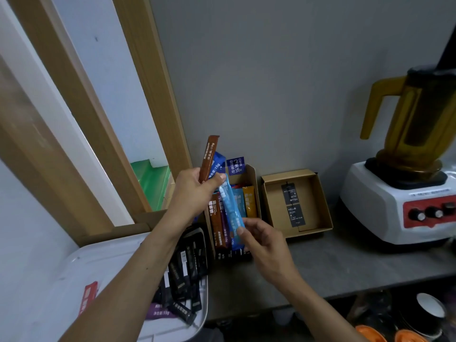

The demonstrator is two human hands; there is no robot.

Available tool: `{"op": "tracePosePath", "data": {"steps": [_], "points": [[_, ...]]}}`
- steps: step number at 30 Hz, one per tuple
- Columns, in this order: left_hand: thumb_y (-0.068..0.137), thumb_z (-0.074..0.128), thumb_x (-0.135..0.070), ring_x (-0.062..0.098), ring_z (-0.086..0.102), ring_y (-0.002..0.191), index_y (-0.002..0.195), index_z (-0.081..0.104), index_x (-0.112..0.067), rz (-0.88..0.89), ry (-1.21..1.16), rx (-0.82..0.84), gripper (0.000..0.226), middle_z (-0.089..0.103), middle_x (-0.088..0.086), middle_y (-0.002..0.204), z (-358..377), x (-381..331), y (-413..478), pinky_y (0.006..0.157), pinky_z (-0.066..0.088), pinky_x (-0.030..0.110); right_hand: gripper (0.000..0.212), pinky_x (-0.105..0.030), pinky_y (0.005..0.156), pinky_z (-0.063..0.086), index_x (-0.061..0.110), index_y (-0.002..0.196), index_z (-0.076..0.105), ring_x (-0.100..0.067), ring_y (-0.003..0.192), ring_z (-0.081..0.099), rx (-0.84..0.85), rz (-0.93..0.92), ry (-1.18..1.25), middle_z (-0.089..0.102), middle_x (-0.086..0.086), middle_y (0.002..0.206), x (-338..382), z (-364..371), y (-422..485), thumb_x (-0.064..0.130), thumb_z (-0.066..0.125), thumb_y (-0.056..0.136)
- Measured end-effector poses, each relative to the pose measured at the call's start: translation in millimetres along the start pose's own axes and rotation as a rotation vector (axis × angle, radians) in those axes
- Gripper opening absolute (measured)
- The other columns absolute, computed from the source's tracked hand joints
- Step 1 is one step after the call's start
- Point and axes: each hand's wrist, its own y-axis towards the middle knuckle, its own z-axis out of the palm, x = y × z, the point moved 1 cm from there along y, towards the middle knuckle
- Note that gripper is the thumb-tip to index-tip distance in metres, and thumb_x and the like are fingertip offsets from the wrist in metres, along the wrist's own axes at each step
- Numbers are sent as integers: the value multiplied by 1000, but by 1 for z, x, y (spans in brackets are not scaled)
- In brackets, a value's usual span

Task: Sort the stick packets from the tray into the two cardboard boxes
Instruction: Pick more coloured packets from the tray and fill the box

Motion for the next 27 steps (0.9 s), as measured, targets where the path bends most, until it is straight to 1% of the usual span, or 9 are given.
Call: {"op": "tracePosePath", "data": {"steps": [3, 7, 11, 13, 18, 20, 22, 24, 27], "points": [[95, 70, -39, 8, 74, 71, 88, 66, -16, -2, 109, 2, 24, 73, -8, 74, 3, 2, 2, 62, 55, 22, 32, -33, 89, 62, 27, 129, 63, -2, 105, 69, 17, 3, -237, 71, 9, 116, 4, -8, 5, 35, 64, 98], [95, 69, -41, 13, 72, 80, 90, 66, -20, -21, 303, 65, 21, 74, -3, 87, 7, 5, 7, 65, 53, 28, 40, -22, 82, 61, 33, 126, 57, -1, 107, 64, -155, -205, -699, 56, 19, 125, -1, -6, 0, 47, 66, 90], [96, 69, -40, 18, 73, 89, 93, 67, -22, -37, 433, 87, 18, 75, -1, 95, 14, 13, 9, 83, 60, 40, 30, -24, 96, 55, 32, 120, 62, -6, 120, 56, -20, -387, -891, 52, 14, 129, -6, 15, -6, 41, 55, 92], [95, 68, -42, 17, 71, 89, 97, 67, -22, -47, 490, 89, 20, 73, -3, 95, 18, 17, 10, 82, 59, 38, 30, -26, 97, 56, 32, 123, 64, -7, 120, 56, 30, -430, -946, 53, 12, 128, -13, 21, -6, 35, 56, 95], [94, 68, -46, 9, 62, 73, 98, 68, -23, -63, 611, 74, 23, 63, -12, 78, 20, 25, 9, 56, 42, 24, 32, -32, 91, 59, 29, 127, 65, -12, 117, 58, 37, -429, -994, 57, 7, 123, -20, 26, 1, 26, 65, 95], [94, 70, -44, 10, 65, 78, 102, 68, -22, -48, 558, 61, 24, 67, -11, 85, 20, 27, 9, 58, 44, 24, 33, -33, 96, 57, 27, 129, 63, -14, 121, 57, 53, -411, -1021, 57, 4, 127, -21, 28, 4, 26, 64, 96], [93, 71, -41, 13, 69, 85, 107, 67, -21, -5, 475, 17, 25, 72, -6, 95, 18, 26, 9, 67, 53, 30, 35, -34, 101, 54, 26, 132, 62, -15, 125, 54, 69, -395, -1045, 56, 3, 131, -22, 29, 7, 27, 62, 97], [92, 73, -42, 15, 71, 86, 106, 66, -20, 27, 389, -45, 27, 73, -4, 95, 16, 23, 9, 74, 58, 35, 34, -33, 102, 53, 26, 133, 62, -14, 125, 53, 74, -396, -1052, 55, 3, 132, -22, 29, 9, 27, 61, 98], [89, 71, -54, 10, 73, 82, 104, 62, -19, -18, 212, -65, 40, 72, -5, 92, 13, 18, 8, 72, 60, 33, 35, -33, 105, 51, 27, 134, 61, -13, 127, 51, 86, -386, -1053, 53, 4, 134, -21, 28, 11, 29, 60, 99]]}}
